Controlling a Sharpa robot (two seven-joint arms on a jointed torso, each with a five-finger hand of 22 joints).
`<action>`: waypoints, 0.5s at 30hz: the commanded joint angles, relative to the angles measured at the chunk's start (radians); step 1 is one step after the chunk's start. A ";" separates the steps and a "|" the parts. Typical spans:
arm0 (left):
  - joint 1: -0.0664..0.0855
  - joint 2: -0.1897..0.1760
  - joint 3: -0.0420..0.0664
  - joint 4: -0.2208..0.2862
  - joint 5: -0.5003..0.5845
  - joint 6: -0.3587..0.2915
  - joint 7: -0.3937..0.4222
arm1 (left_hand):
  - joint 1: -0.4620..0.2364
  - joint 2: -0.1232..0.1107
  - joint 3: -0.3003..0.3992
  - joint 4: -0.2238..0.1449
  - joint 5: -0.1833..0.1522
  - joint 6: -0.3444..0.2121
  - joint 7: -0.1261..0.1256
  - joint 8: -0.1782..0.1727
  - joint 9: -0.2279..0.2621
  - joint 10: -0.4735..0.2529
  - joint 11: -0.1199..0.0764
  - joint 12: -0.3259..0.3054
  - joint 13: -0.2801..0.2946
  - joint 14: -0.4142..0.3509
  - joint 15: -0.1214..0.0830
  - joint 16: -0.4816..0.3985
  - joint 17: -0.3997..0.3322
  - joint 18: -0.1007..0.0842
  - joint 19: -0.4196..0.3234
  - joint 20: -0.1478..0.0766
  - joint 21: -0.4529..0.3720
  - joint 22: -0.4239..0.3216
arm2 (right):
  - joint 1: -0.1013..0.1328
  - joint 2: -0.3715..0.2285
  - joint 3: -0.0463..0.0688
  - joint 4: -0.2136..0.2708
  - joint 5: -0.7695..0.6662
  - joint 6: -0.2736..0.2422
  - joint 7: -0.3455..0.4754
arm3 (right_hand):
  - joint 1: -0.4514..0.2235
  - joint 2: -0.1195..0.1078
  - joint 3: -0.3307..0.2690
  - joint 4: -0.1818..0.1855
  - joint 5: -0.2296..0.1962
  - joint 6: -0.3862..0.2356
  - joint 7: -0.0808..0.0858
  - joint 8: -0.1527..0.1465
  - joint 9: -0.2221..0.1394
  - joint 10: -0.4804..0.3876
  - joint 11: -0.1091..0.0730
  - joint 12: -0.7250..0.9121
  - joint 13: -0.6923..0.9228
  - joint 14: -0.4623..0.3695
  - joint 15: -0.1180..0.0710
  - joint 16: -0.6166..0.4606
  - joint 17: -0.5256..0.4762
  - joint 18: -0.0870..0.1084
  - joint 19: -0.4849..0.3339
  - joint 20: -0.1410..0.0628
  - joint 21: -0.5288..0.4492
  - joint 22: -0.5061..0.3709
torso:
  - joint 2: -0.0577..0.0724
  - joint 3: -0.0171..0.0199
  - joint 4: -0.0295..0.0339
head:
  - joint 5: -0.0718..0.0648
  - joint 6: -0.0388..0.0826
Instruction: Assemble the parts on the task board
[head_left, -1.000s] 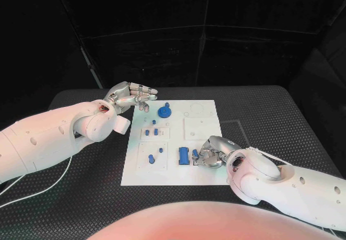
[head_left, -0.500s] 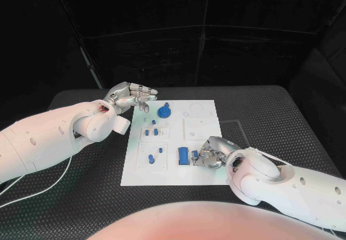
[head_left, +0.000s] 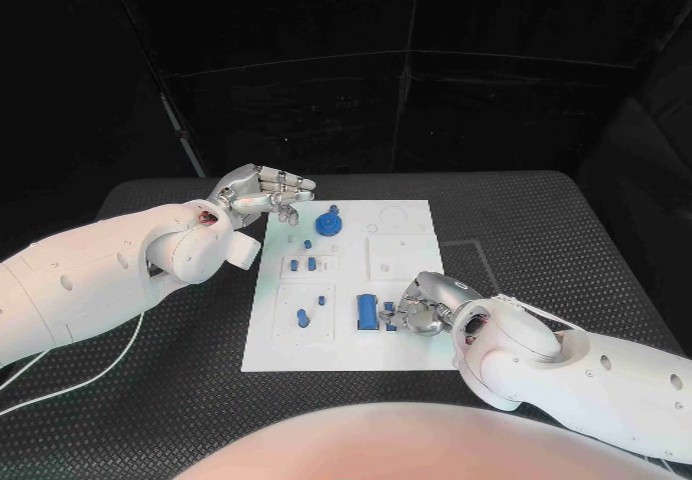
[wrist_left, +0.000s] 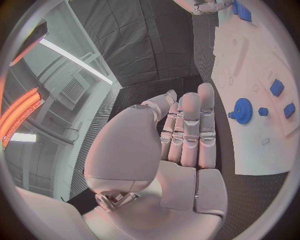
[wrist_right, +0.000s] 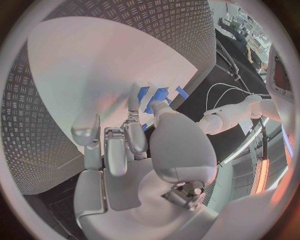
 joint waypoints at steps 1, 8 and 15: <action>0.002 0.001 0.001 0.001 0.004 0.013 -0.001 | -0.001 0.006 0.000 -0.003 -0.004 -0.004 -0.001 0.003 -0.001 -0.004 0.001 0.003 0.001 -0.008 0.003 -0.002 -0.002 0.014 -0.004 0.001 -0.005 -0.001 | 0.001 0.000 -0.001 0.003 -0.004 -0.012 0.013 | -0.037 0.002 -0.040 0.001 -0.133 -0.005 0.005 0.004 0.007 0.002 0.003 -0.007 -0.001 0.094 -0.004 0.003 0.212 -0.018 -0.005 -0.002 -0.001 -0.005 | 0.000 -0.0005 -0.0003 | 0.001 0.000; 0.002 0.002 0.001 0.000 0.004 0.015 -0.003 | -0.001 0.007 0.000 -0.004 -0.003 -0.005 0.000 0.003 -0.001 -0.005 0.001 0.004 0.001 -0.008 0.003 -0.002 -0.002 0.014 -0.004 0.001 -0.005 -0.001 | 0.001 -0.001 -0.001 0.000 0.004 -0.017 0.018 | -0.068 0.009 -0.125 0.003 -0.293 -0.018 0.010 0.006 0.021 -0.002 0.007 -0.012 0.000 0.093 0.000 0.002 0.209 -0.016 -0.010 0.001 -0.007 -0.012 | 0.000 0.0001 -0.0004 | -0.001 0.000; 0.001 0.003 0.001 -0.001 0.004 0.016 -0.004 | -0.001 0.007 0.000 -0.004 -0.003 -0.005 0.000 0.003 -0.001 -0.005 0.001 0.004 0.001 -0.008 0.003 -0.002 -0.002 0.014 -0.004 0.001 -0.005 -0.001 | 0.001 -0.011 -0.001 0.003 0.006 -0.013 0.026 | -0.006 0.020 -0.136 -0.004 -0.283 -0.026 0.012 0.006 0.028 -0.006 0.009 -0.017 -0.001 0.092 0.001 -0.001 0.205 -0.015 -0.014 0.003 -0.011 -0.017 | 0.000 0.0002 0.0000 | -0.001 0.000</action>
